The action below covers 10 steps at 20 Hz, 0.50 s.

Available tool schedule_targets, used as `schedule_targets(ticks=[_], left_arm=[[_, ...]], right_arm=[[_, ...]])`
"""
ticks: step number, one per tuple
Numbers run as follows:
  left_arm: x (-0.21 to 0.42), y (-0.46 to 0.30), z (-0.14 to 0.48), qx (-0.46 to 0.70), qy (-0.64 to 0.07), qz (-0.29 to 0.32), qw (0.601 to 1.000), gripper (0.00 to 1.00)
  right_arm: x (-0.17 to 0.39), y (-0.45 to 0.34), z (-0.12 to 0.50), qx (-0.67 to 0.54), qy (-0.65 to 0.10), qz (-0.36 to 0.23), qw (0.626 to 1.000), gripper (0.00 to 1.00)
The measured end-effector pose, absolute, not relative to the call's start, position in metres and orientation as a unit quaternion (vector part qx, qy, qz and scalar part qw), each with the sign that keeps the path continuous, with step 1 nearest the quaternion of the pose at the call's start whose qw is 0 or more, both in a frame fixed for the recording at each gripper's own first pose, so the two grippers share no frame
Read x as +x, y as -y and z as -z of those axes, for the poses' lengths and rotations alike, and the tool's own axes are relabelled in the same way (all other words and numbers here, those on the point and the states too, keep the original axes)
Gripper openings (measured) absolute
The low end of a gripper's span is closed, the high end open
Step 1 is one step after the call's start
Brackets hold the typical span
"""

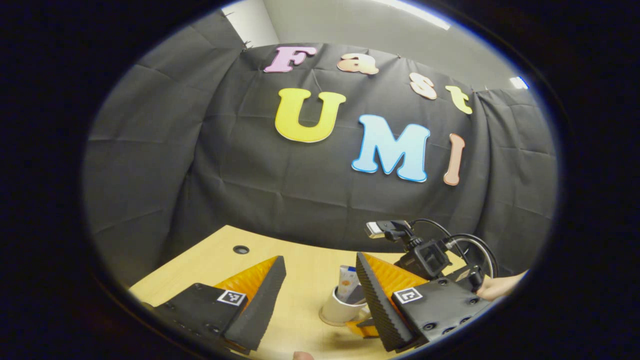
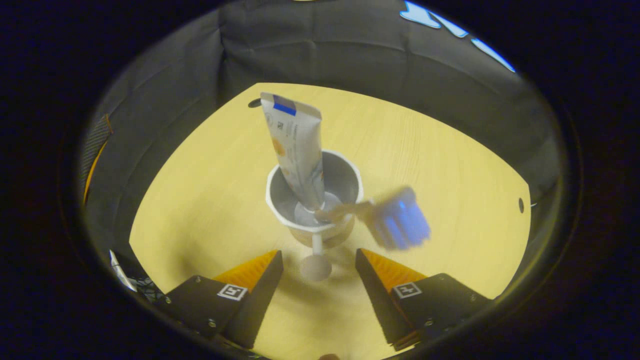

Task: Put the toothbrush and toothpaste on the desktop into the cup, then pick up the cup and place it on the coaster on the desktop.

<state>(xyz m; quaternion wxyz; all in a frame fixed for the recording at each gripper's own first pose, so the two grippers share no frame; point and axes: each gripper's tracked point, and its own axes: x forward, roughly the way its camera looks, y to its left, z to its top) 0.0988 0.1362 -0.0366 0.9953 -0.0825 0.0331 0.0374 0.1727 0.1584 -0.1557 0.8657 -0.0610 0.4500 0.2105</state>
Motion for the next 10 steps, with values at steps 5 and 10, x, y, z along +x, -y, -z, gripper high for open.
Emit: schedule_targets(ticks=[5, 10], left_arm=[[0.1, -0.122, 0.033, -0.07, -0.031, -0.037, 0.996, 0.91], [0.104, -0.099, 0.03, -0.062, -0.03, -0.032, 0.997, 0.91]], right_arm=[[0.147, -0.124, 0.146, -0.047, -0.434, -0.203, 0.876, 0.95], [0.133, -0.072, 0.103, -0.015, -0.373, -0.173, 0.912, 0.95]])
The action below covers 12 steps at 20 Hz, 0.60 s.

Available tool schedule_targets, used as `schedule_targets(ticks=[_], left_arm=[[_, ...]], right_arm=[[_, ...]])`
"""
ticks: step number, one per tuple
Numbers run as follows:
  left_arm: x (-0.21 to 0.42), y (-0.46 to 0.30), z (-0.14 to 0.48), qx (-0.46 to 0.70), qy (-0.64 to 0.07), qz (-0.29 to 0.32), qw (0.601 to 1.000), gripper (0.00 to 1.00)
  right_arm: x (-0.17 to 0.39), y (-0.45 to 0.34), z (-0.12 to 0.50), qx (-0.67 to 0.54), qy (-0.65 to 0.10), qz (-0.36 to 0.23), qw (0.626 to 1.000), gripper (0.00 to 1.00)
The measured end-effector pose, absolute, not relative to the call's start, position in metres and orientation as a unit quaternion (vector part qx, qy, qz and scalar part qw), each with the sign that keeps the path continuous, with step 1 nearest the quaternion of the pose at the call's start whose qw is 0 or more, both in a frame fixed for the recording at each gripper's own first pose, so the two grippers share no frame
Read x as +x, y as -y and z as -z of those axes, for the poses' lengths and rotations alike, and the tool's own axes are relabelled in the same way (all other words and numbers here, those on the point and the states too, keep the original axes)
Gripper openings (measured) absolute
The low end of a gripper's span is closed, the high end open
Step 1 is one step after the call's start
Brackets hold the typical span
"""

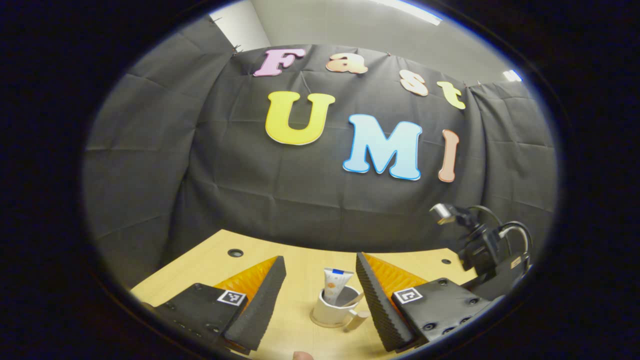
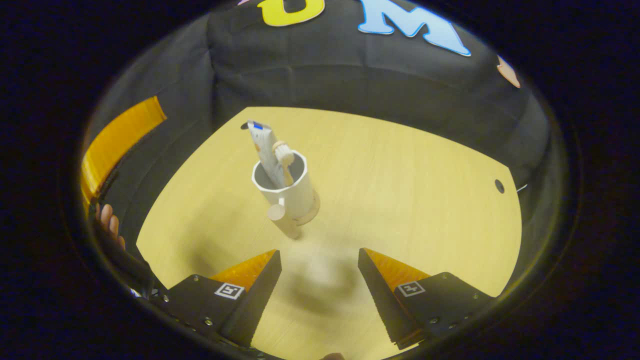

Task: Put the toothbrush and toothpaste on the desktop into the cup, then pick up the cup and place it on the coaster on the desktop.

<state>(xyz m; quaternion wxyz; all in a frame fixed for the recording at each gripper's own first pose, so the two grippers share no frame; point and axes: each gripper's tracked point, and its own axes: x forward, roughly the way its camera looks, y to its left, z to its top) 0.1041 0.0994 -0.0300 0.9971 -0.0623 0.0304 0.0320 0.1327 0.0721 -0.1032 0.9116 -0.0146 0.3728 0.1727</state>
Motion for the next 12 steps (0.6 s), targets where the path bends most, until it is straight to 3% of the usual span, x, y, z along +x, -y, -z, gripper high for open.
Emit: schedule_targets(ticks=[7, 12], left_arm=[[0.101, -0.051, 0.016, -0.052, -0.022, -0.016, 0.998, 0.91], [0.091, -0.026, 0.005, -0.045, -0.009, -0.015, 0.999, 0.91]], right_arm=[[0.116, 0.004, 0.041, 0.026, -0.259, -0.117, 0.958, 0.95], [0.104, 0.041, -0.02, 0.041, -0.135, -0.096, 0.985, 0.95]])
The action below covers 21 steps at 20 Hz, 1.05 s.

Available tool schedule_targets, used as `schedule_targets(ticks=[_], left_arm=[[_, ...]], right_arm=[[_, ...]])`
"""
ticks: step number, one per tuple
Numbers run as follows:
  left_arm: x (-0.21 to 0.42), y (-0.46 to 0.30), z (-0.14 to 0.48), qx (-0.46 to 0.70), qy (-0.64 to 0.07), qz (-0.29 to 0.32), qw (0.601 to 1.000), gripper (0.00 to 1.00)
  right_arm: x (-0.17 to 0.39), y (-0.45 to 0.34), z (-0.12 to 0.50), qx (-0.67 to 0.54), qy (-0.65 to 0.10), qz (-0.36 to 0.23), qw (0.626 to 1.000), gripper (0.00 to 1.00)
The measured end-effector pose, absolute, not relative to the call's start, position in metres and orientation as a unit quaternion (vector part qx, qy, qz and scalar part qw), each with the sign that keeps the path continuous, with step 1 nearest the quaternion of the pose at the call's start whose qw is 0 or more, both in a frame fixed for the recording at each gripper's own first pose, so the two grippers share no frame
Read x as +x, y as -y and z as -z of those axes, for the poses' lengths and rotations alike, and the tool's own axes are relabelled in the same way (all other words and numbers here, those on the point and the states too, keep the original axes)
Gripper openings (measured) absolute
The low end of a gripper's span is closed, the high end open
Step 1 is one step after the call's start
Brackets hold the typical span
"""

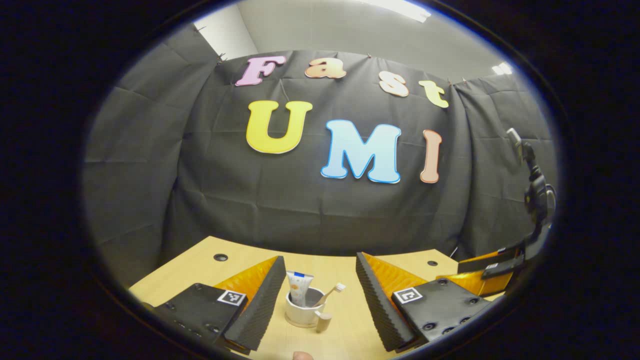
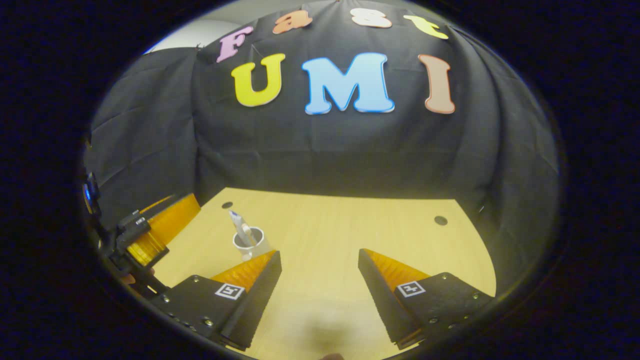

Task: Put the toothbrush and toothpaste on the desktop into the cup, then pick up the cup and place it on the coaster on the desktop.

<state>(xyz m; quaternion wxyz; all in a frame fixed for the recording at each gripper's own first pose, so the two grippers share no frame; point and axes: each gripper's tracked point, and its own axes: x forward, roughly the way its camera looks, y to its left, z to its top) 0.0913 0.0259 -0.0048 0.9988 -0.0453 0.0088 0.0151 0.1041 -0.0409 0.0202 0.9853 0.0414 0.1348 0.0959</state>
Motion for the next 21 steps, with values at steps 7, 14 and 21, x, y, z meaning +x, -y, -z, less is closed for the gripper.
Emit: schedule_targets(ticks=[7, 14, 21], left_arm=[[0.062, -0.017, -0.013, -0.033, 0.021, -0.04, 0.998, 0.92], [0.038, -0.018, -0.022, -0.029, 0.039, -0.065, 0.997, 0.91], [0.029, -0.01, -0.026, -0.03, 0.056, -0.078, 0.995, 0.91]], right_arm=[[0.074, 0.06, -0.081, -0.004, 0.0, -0.086, 0.996, 0.94], [0.065, 0.066, -0.087, -0.013, 0.03, -0.087, 0.996, 0.93], [0.058, 0.104, -0.088, 0.01, 0.033, -0.077, 0.996, 0.93]])
